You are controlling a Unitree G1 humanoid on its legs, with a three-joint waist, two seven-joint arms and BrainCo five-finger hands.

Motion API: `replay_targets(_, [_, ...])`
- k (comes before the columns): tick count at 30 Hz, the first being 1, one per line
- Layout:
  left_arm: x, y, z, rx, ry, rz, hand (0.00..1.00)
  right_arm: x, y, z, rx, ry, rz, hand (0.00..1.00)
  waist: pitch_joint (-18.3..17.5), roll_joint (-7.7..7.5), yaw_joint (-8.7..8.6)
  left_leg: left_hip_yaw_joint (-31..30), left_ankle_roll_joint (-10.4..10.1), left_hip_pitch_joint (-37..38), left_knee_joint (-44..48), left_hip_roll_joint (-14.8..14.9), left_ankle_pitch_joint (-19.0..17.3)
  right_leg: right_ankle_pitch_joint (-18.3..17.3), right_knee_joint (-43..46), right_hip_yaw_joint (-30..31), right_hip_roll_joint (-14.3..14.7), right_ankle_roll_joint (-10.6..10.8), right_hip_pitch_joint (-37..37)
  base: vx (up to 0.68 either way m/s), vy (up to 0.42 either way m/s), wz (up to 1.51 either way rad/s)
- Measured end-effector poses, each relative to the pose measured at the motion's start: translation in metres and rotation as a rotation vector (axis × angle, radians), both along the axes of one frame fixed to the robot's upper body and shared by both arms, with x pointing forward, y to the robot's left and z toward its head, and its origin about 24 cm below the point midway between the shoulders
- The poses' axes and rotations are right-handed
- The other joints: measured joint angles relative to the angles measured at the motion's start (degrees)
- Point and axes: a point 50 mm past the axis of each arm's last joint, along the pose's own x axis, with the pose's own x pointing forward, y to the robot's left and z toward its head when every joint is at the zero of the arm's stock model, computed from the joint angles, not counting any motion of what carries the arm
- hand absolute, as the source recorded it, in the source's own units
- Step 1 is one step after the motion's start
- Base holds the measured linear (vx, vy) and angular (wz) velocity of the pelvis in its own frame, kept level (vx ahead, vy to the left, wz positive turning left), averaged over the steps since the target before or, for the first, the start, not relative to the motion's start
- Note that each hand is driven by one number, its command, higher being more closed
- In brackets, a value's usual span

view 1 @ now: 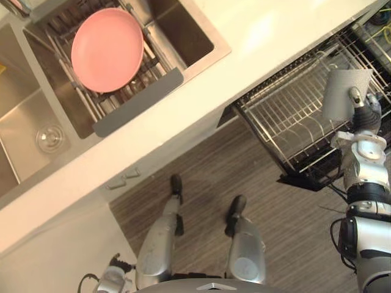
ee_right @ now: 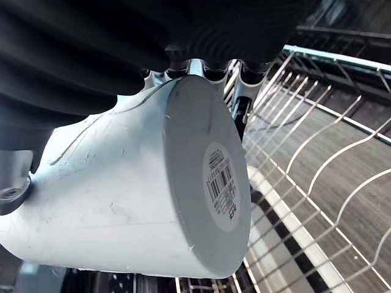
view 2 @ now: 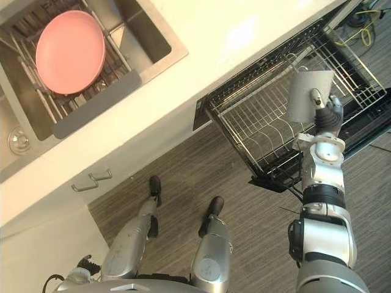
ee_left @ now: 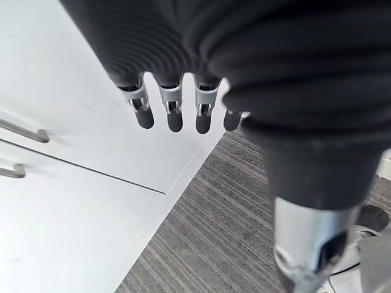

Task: Walk over to the sink, pick up the cup, carry it to the dishwasher, place the cup inside the dishwasher, then close the dishwasher door

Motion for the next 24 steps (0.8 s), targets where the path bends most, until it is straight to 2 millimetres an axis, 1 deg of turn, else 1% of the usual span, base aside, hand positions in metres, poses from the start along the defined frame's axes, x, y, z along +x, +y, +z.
replay_targets(1, [0.005,-0.003,0.001,0.008,-0.015,-0.031,0.0,0.0,-0.001,0.004,-0.033,0.007,-0.003,1.0,0.7,0.46,0.59,-0.3,0.0,-0.3,0.0,0.0,0.2,-0.1,0.2,-0.3,-0.1,0.0,-0.1,-0.05,-0.037,0.12])
replay_targets(2, [0.006,-0.004,0.001,0.013,-0.018,-0.048,0.0,0.001,-0.001,0.006,-0.048,0.011,-0.002,1.0,0.7,0.63,0.66,-0.4,-0.1,-0.6,0.0,-0.1,0.3,-0.1,0.3,-0.5,-0.2,0.0,-0.3,-0.05,-0.026,0.1])
replay_targets(4, [0.007,-0.007,0.001,0.021,-0.029,-0.082,0.0,0.009,0.006,0.012,-0.108,0.036,0.014,1.0,0.9,0.9,0.94,-0.6,-0.1,-1.9,0.0,-0.3,0.6,-0.4,1.0,-0.4,-0.7,0.0,-2.0,-0.05,-0.02,0.07])
replay_targets(5, [0.007,-0.008,0.001,0.022,-0.032,-0.09,0.0,0.01,0.006,0.013,-0.126,0.047,0.013,1.0,1.1,1.13,1.01,-0.7,-0.1,-2.1,0.0,-0.3,0.7,-0.4,1.0,-0.6,-0.8,0.0,-2.1,-0.03,-0.023,0.1])
replay_targets(7, [0.008,-0.011,0.001,0.021,-0.033,-0.112,0.0,0.01,0.006,0.015,-0.192,0.089,0.01,1.0,1.4,1.7,1.78,-1.3,-0.2,-3.0,0.0,-0.6,0.9,-0.4,1.3,-0.8,-1.1,0.1,-2.9,-0.01,-0.03,0.09])
replay_targets(11, [0.007,-0.015,0.0,-0.008,-0.041,-0.106,0.0,0.014,0.007,0.01,-0.248,0.17,-0.003,1.0,1.4,1.72,2.6,-1.8,0.6,-4.8,0.0,-0.8,1.5,-0.4,2.2,-1.1,-1.2,0.1,-4.5,0.01,-0.032,0.06])
replay_targets(13, [0.008,-0.019,0.0,-0.036,-0.058,-0.094,0.0,0.016,0.007,0.007,-0.262,0.205,-0.02,1.0,1.5,1.86,3.47,-1.8,0.7,-4.8,0.0,-0.9,1.6,-0.4,2.3,-1.1,-1.3,0.1,-4.6,0.01,-0.034,0.04])
replay_targets(15, [0.009,-0.019,0.0,-0.046,-0.077,-0.093,0.0,0.021,0.012,0.012,-0.289,0.216,-0.014,1.0,1.7,2.05,3.86,-2.1,0.5,-5.7,0.0,-0.9,1.5,-0.6,2.7,-1.2,-1.3,0.1,-5.6,-0.01,-0.048,0.05])
replay_targets(16, [0.01,-0.019,0.0,-0.048,-0.08,-0.096,0.0,0.022,0.013,0.014,-0.31,0.222,-0.016,0.0,1.9,2.22,3.91,-2.2,0.6,-6.1,0.0,-0.9,1.6,-0.7,3.1,-1.3,-1.4,0.0,-6.1,-0.02,-0.039,0.07])
replay_targets(17, [0.011,-0.019,0.0,-0.048,-0.08,-0.097,0.0,0.022,0.013,0.015,-0.317,0.226,-0.017,0.0,2.2,2.37,3.87,-2.4,0.6,-6.2,0.0,-1.0,1.7,-0.8,3.2,-1.4,-1.5,0.0,-6.1,-0.02,-0.031,0.11])
replay_targets(19, [0.012,-0.019,0.0,-0.048,-0.09,-0.098,0.0,0.023,0.013,0.01,-0.344,0.275,-0.021,0.0,2.4,2.61,4.01,-3.0,0.4,-6.8,0.0,-1.0,1.9,-1.1,3.7,-2.0,-1.8,-0.2,-6.4,-0.01,-0.031,0.12])
replay_targets(22, [0.013,-0.02,0.001,-0.035,-0.109,-0.101,0.0,0.02,0.006,0.0,-0.318,0.327,-0.049,0.0,2.4,2.6,4.78,-3.1,0.3,-7.0,0.0,-1.0,2.0,-1.6,4.5,-2.1,-1.9,-0.3,-7.0,-0.01,-0.043,0.04])
replay_targets(24, [0.013,-0.02,0.001,-0.029,-0.115,-0.1,0.0,0.019,0.005,-0.004,-0.293,0.331,-0.055,0.0,2.4,2.6,4.83,-3.2,0.3,-7.0,0.0,-1.0,2.1,-1.8,4.8,-2.1,-1.9,-0.3,-7.1,-0.02,-0.047,0.01])
